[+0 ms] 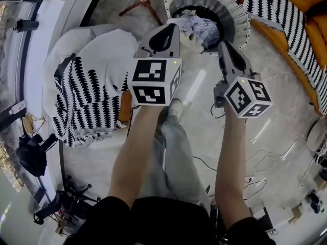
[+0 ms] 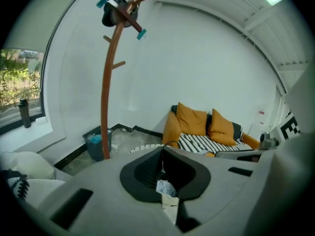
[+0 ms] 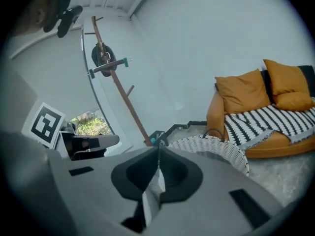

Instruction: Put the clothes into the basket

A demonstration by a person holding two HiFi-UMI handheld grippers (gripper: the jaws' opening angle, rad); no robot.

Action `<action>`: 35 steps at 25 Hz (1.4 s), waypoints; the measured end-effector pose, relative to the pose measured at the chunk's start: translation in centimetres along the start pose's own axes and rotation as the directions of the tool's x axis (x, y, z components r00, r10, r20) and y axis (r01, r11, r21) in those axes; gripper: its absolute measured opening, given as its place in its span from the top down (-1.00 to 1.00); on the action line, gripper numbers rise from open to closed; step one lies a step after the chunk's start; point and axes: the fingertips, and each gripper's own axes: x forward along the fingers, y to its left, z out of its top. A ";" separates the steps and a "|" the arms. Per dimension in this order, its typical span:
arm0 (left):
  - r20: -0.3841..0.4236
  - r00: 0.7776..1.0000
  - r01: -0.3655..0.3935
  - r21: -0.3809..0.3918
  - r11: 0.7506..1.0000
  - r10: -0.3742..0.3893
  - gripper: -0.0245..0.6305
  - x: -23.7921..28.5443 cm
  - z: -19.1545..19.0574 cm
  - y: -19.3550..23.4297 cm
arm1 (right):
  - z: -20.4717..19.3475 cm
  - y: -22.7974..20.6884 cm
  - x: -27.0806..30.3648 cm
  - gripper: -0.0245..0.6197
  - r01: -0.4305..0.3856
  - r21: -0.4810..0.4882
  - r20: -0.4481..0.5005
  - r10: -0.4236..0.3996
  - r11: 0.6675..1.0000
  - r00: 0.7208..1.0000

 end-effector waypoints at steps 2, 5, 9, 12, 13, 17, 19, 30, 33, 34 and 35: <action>0.052 0.999 -0.004 -0.013 1.000 0.004 0.90 -2.7 1.1 0.7 | 0.4 2.7 -0.5 0.88 -0.031 -0.044 0.002 0.031 0.999 1.000; 0.111 0.994 -0.024 0.010 1.000 0.023 0.90 -7.8 2.0 2.2 | 0.5 7.6 -1.5 0.89 -0.070 -0.099 0.014 0.071 0.993 0.997; 0.164 0.980 -0.111 -0.021 0.994 0.113 0.90 -17.1 2.6 6.6 | 0.3 16.0 -3.0 0.89 -0.134 -0.145 0.021 0.139 0.980 0.990; 0.206 0.952 -0.219 -0.067 0.973 0.228 0.90 -25.3 3.7 10.7 | 0.7 23.3 -3.6 0.89 -0.228 -0.141 0.035 0.235 0.963 0.971; 0.218 0.937 -0.261 -0.087 0.961 0.274 0.90 -28.3 4.2 11.9 | 0.9 26.0 -3.9 0.89 -0.268 -0.152 0.031 0.276 0.951 0.961; 0.266 0.863 -0.409 -0.134 0.903 0.430 0.90 -40.8 6.4 14.2 | 1.9 37.2 -6.4 0.89 -0.401 -0.183 0.015 0.410 0.898 0.912; 0.295 0.816 -0.473 -0.153 0.867 0.497 0.90 -46.9 7.4 15.3 | 2.6 43.1 -7.9 0.89 -0.465 -0.188 0.025 0.477 0.865 0.878; 0.320 0.488 -0.740 -0.341 0.580 0.812 0.90 -71.6 7.8 17.8 | 5.0 67.1 -17.4 0.89 -0.761 -0.301 -0.070 0.782 0.575 0.619; 0.348 0.441 -0.775 -0.318 0.547 0.827 0.90 -75.2 8.3 16.8 | 5.4 71.1 -20.4 0.89 -0.788 -0.366 -0.092 0.824 0.495 0.560; 0.355 0.429 -0.784 -0.309 0.538 0.830 0.90 -76.2 8.3 16.5 | 5.2 72.2 -21.3 0.89 -0.792 -0.392 -0.104 0.832 0.469 0.544; 0.360 0.416 -0.793 -0.306 0.527 0.835 0.90 -77.3 8.2 16.4 | 5.0 73.1 -22.1 0.89 -0.795 -0.413 -0.116 0.840 0.445 0.531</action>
